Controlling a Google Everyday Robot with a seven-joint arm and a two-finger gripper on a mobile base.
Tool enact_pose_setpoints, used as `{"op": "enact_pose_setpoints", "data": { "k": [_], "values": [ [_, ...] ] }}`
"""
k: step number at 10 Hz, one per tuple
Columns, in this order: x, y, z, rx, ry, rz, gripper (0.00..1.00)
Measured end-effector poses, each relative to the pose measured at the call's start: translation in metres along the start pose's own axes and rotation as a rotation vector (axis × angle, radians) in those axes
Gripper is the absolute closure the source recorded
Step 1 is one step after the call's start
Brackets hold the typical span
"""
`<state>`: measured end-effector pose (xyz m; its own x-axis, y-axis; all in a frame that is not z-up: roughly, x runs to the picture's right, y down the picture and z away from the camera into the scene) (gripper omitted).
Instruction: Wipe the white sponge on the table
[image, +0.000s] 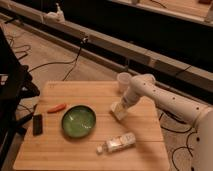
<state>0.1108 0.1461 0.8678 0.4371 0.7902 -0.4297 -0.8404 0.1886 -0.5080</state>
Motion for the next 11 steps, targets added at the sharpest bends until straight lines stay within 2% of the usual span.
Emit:
{"op": "enact_pose_setpoints", "data": {
  "k": [1,3,4,6,8,10,11],
  "values": [
    [0.008,0.001,0.001,-0.001,0.005,-0.003,1.00],
    [0.049,-0.006,0.001,0.010,0.037,0.034,1.00],
    [0.057,-0.010,0.000,0.019,0.043,0.049,1.00],
    [0.070,-0.047,-0.017,0.076,0.029,0.121,1.00],
    [0.048,-0.078,-0.035,0.148,-0.011,0.150,1.00],
    [0.014,-0.077,-0.036,0.171,-0.040,0.120,1.00],
    [-0.006,-0.066,-0.033,0.168,-0.055,0.093,1.00]
  ]
}}
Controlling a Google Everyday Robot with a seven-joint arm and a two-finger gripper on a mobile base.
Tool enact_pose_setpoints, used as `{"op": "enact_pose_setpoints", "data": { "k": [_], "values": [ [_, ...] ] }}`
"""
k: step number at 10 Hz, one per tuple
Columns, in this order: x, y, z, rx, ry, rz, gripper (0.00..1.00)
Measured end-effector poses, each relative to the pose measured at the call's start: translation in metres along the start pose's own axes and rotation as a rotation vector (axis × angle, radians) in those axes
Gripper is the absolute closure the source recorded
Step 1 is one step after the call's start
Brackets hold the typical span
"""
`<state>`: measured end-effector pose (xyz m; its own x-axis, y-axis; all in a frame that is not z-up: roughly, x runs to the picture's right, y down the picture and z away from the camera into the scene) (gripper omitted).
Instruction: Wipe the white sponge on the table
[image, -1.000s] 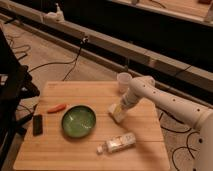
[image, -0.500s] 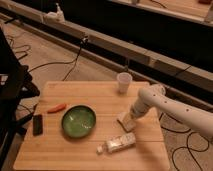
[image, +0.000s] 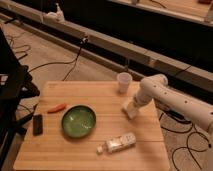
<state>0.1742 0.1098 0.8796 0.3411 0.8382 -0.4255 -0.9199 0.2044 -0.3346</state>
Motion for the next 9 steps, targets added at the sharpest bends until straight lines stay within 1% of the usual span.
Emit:
{"op": "enact_pose_setpoints", "data": {
  "k": [1,2,3,4,5,6,8,9],
  "values": [
    [-0.010,0.017,0.005,-0.018,-0.005,-0.029,1.00],
    [-0.014,0.038,0.012,-0.039,-0.005,-0.068,1.00],
    [-0.010,0.048,0.016,-0.048,0.000,-0.086,1.00],
    [0.004,0.062,0.022,-0.066,0.013,-0.111,1.00],
    [0.019,0.071,0.025,-0.081,0.025,-0.113,1.00],
    [0.040,0.078,0.028,-0.096,0.042,-0.099,1.00],
    [0.067,0.072,0.028,-0.100,0.061,-0.052,1.00],
    [0.076,0.058,0.027,-0.081,0.066,-0.023,1.00]
  ]
}}
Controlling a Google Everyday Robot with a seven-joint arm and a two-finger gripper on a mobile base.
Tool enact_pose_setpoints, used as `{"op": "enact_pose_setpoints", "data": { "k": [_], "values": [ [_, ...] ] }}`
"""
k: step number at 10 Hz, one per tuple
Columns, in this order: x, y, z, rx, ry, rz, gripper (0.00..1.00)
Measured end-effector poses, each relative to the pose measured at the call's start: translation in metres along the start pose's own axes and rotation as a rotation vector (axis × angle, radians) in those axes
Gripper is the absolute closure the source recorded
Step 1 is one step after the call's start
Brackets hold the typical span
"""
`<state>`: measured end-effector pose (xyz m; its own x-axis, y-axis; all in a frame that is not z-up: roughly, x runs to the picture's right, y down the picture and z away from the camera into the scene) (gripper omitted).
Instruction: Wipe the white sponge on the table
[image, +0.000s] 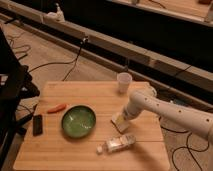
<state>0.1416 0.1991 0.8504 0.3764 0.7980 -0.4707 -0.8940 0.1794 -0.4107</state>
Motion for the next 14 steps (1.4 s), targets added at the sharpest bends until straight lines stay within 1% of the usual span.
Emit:
{"op": "enact_pose_setpoints", "data": {
  "k": [1,2,3,4,5,6,7,8,9,10,12,13,14],
  "values": [
    [0.005,-0.014,-0.003,0.017,0.000,0.026,1.00],
    [0.006,-0.039,-0.011,0.050,-0.011,0.062,1.00],
    [0.001,-0.058,-0.019,0.079,-0.024,0.080,1.00],
    [-0.010,-0.066,-0.024,0.095,-0.041,0.084,1.00],
    [-0.027,-0.069,-0.027,0.107,-0.060,0.072,1.00],
    [-0.042,-0.066,-0.027,0.110,-0.071,0.052,1.00],
    [-0.055,-0.057,-0.024,0.105,-0.077,0.026,1.00],
    [-0.062,-0.044,-0.019,0.089,-0.076,-0.001,1.00],
    [-0.063,-0.027,-0.011,0.065,-0.069,-0.028,1.00],
    [-0.056,-0.007,-0.003,0.029,-0.050,-0.054,1.00],
    [-0.034,0.011,0.004,-0.010,-0.023,-0.066,1.00],
    [-0.019,0.011,0.005,-0.019,-0.007,-0.052,1.00],
    [-0.006,0.004,0.002,-0.014,0.004,-0.028,1.00]
  ]
}}
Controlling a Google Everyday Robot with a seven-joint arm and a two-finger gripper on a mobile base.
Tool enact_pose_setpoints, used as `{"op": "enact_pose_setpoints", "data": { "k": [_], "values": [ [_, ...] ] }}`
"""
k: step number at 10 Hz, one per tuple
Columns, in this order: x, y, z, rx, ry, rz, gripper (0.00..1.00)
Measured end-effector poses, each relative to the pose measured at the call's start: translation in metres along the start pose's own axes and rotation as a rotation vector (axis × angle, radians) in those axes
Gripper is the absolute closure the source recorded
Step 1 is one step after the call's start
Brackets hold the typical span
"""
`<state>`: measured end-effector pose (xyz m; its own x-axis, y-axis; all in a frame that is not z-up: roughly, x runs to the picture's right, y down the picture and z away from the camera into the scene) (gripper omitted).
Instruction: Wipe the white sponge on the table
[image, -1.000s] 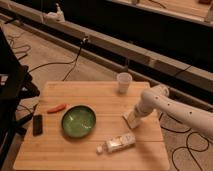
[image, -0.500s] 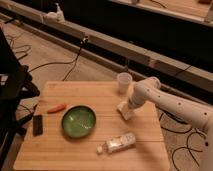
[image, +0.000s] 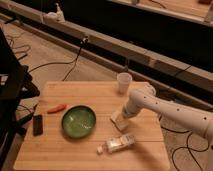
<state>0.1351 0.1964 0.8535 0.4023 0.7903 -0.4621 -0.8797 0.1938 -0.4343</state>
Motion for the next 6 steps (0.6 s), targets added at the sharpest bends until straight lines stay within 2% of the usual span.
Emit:
{"op": "enact_pose_setpoints", "data": {
  "k": [2,4,5,6],
  "values": [
    [0.014,-0.034,-0.014,0.037,-0.007,0.074,1.00],
    [-0.005,-0.063,-0.037,0.072,-0.070,0.119,1.00],
    [-0.024,-0.068,-0.046,0.082,-0.104,0.115,1.00],
    [-0.040,-0.060,-0.047,0.078,-0.121,0.094,1.00]
  ]
}}
